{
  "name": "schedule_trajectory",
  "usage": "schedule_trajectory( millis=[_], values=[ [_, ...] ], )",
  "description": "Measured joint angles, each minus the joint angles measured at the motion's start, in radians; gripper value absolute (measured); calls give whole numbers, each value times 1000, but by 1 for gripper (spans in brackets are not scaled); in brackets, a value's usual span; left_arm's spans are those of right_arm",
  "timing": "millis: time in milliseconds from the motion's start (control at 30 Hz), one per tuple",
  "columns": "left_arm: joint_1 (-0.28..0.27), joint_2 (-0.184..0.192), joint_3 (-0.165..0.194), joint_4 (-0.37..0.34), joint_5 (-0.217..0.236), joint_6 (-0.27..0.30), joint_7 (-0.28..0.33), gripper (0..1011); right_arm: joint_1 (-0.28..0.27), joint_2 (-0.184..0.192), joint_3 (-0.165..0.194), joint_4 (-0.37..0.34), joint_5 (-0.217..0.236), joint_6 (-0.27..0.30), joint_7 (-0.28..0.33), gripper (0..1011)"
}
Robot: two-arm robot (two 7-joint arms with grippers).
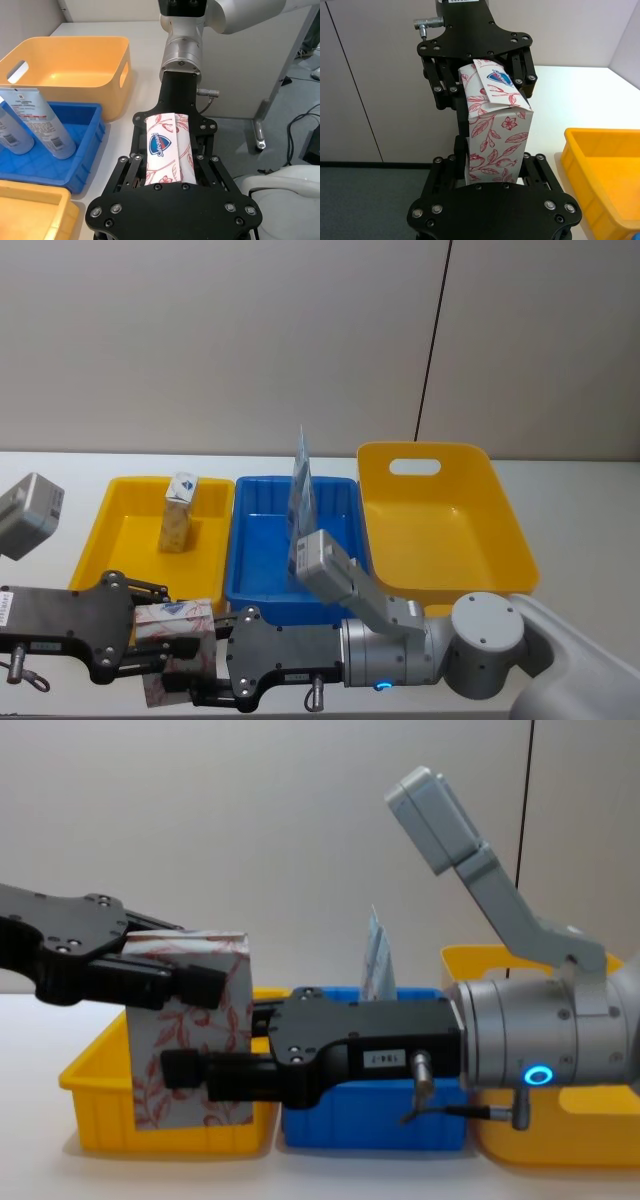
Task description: Bimanual collaborative sorting of washing and personal care products
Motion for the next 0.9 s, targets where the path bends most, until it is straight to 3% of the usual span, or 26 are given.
schedule_trajectory(
  millis=[133,233,600,833,900],
  values=[
    [0,0,0,0,0,0,-1,392,-3,7,-2,-11,5,5,-2,406],
    [0,0,0,0,-1,0,-1,440,-4,11,-4,-18,9,8,-3,370],
    [0,0,0,0,0,0,0,810,-11,26,-6,-50,30,17,3,363],
    [0,0,0,0,0,0,0,1001,-15,40,-7,-69,42,21,6,363],
    [0,0,0,0,0,0,0,1001,-15,43,-7,-72,44,22,6,363]
  ],
)
